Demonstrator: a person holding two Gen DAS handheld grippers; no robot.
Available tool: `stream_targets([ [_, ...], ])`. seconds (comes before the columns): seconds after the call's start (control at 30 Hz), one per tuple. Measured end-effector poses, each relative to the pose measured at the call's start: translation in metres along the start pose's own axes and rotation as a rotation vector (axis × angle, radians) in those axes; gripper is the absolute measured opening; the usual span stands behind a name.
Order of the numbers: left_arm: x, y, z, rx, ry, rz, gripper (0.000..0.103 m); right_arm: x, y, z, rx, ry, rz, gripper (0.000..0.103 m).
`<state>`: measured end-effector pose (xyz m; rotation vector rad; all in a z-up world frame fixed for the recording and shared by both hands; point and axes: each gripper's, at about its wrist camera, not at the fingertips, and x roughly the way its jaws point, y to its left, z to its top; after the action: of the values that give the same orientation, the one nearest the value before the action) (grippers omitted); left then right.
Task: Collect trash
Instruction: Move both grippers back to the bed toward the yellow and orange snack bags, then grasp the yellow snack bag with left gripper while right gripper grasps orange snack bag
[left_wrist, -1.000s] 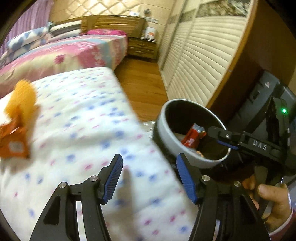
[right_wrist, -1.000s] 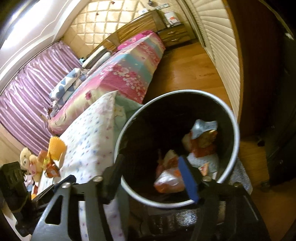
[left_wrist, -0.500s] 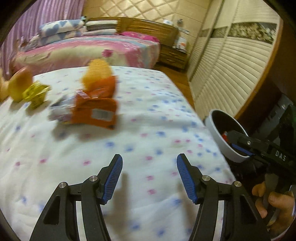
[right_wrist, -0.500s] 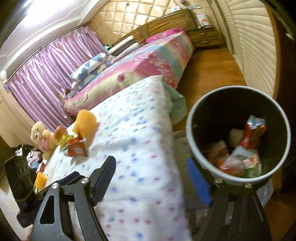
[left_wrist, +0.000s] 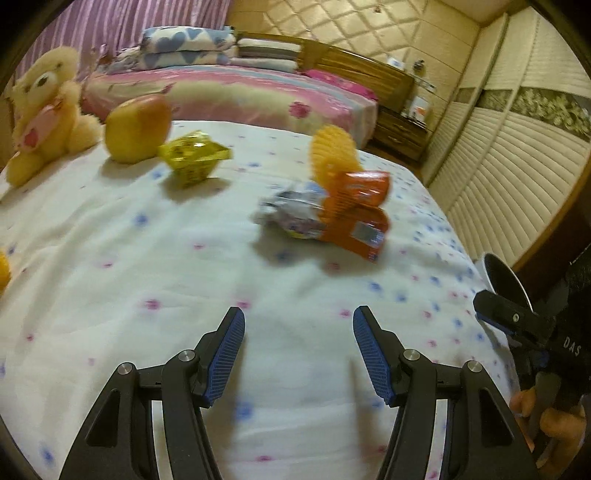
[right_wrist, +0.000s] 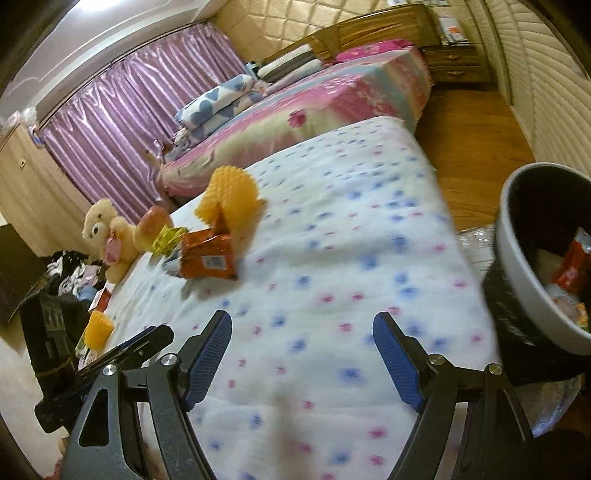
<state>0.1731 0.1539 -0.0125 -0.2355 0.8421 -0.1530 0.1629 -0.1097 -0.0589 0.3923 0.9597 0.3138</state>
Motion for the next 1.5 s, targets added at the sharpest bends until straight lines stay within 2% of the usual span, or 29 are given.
stream_targets([
  [0.53,0.017,0.057,0.045,-0.020,-0.020,0.117,0.061,0.052,0.052,0.015,-0.144,0.057,0.053,0.080],
  [0.93,0.077,0.073,0.097,-0.002,-0.017,0.127,0.061,0.082,0.064,0.034,-0.180,0.084,0.059,0.078],
  [1.1,0.102,0.075,0.112,-0.019,-0.004,0.124,0.059,0.093,0.065,0.040,-0.177,0.097,0.063,0.065],
  [1.13,0.104,0.075,0.114,-0.020,-0.008,0.117,0.057,0.095,0.064,0.042,-0.173,0.099,0.063,0.062],
  [1.2,0.107,0.074,0.115,-0.019,-0.016,0.108,0.039,0.098,0.063,0.045,-0.165,0.102,0.068,0.046],
  [1.23,0.111,0.074,0.116,-0.016,-0.007,0.105,0.019,0.099,0.062,0.046,-0.159,0.106,0.073,0.040],
  [1.27,0.114,0.073,0.115,-0.013,0.006,0.097,0.008,0.101,0.062,0.046,-0.155,0.115,0.081,0.027],
  [1.3,0.116,0.072,0.115,-0.010,0.009,0.091,0.007,0.104,0.062,0.045,-0.153,0.129,0.092,0.014],
  [1.37,0.113,0.071,0.115,-0.001,-0.016,0.088,0.003,0.105,0.062,0.043,-0.160,0.129,0.089,0.012],
  [1.5,0.106,0.071,0.109,-0.006,-0.041,0.086,0.000,0.099,0.065,0.039,-0.168,0.110,0.093,0.008],
])
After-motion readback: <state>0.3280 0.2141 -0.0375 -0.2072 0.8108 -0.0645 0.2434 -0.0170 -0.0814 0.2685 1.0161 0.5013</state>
